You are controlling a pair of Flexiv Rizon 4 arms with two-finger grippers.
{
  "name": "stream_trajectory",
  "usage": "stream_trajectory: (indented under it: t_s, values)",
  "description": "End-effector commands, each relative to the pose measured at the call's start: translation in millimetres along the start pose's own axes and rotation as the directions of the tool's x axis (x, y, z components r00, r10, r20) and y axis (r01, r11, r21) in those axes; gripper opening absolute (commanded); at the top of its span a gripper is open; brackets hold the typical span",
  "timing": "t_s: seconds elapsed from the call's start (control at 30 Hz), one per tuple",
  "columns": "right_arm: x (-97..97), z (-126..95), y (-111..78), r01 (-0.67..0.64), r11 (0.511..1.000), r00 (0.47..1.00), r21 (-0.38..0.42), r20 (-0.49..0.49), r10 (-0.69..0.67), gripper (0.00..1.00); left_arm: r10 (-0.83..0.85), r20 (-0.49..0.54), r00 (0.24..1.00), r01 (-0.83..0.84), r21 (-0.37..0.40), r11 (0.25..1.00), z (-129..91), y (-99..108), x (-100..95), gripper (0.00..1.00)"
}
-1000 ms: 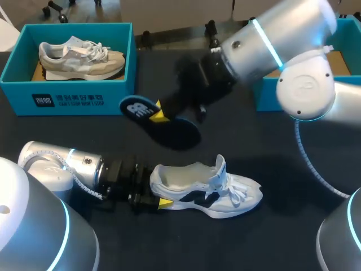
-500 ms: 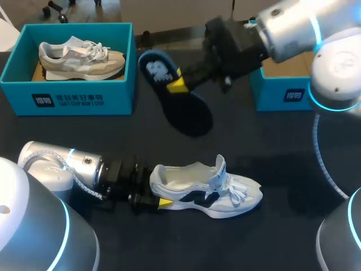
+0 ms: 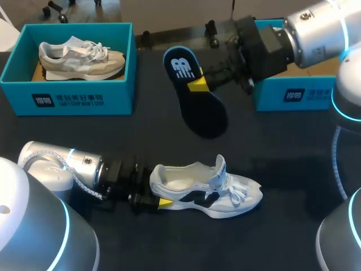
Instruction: Take the shoe out of the shoebox, open the shoe tongue, remove and reinsert the insole, then place the shoe into the shoebox
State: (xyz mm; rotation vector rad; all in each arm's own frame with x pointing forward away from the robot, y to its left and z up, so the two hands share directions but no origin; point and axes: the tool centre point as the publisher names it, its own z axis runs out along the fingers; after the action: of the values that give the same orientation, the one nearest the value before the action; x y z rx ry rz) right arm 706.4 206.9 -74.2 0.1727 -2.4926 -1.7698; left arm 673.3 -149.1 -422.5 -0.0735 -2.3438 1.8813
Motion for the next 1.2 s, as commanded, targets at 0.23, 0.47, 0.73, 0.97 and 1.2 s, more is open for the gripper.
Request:
stream_trajectory:
  t_s: [0.23,0.47,0.73,0.97,1.2]
  values:
    - [9.8,-34,10.9,-0.064,0.997,0.995,-0.046,0.076,0.067,0.0,-0.001,0.0,1.0,0.001,-0.002,1.0,-1,0,0.2,0.0]
    - [20.4,-67,24.5,-0.116,0.988,0.988,-0.103,0.089,0.125,0.0,-0.001,0.0,1.0,0.001,-0.002,1.0,-1,0,0.2,0.0]
    - [38.1,-102,38.2,-0.144,0.975,0.982,-0.168,0.101,0.163,0.0,-0.001,0.0,1.0,0.001,-0.002,1.0,-1,0,0.2,0.0]
    - [51.6,-117,58.1,-0.221,0.964,0.967,-0.15,0.096,0.237,0.0,-0.001,0.0,1.0,0.001,-0.002,1.0,-1,0,0.2,0.0]
    - [59.1,-125,63.7,-0.256,0.952,0.959,-0.165,0.082,0.272,0.0,-0.001,0.0,1.0,0.001,-0.002,1.0,-1,0,0.2,0.0]
